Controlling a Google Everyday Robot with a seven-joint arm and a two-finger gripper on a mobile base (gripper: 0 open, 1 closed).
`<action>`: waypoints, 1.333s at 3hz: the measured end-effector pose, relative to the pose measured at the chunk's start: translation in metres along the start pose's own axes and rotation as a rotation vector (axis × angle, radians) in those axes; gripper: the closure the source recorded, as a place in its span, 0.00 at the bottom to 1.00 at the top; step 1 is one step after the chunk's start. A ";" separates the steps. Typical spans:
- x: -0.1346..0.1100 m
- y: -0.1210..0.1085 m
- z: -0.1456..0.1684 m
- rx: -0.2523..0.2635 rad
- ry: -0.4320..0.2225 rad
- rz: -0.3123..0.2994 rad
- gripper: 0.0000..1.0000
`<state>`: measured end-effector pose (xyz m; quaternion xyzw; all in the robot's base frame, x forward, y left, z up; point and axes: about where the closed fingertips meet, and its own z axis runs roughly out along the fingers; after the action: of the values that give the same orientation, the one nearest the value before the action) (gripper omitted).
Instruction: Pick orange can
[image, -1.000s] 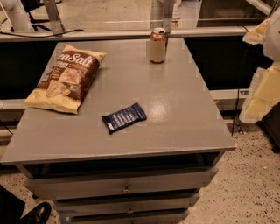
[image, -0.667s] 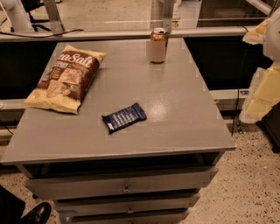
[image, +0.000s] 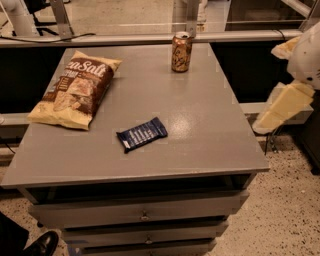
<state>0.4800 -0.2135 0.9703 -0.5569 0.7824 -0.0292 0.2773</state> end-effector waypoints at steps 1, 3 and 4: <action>0.000 -0.041 0.044 0.063 -0.111 0.102 0.00; -0.010 -0.128 0.114 0.183 -0.319 0.302 0.00; -0.021 -0.163 0.154 0.195 -0.380 0.410 0.00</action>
Offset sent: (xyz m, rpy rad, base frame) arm 0.1887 -0.0142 -0.0504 0.4194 -0.2478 -0.2475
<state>0.6961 -0.2156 0.9065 -0.3534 0.8061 0.0570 0.4712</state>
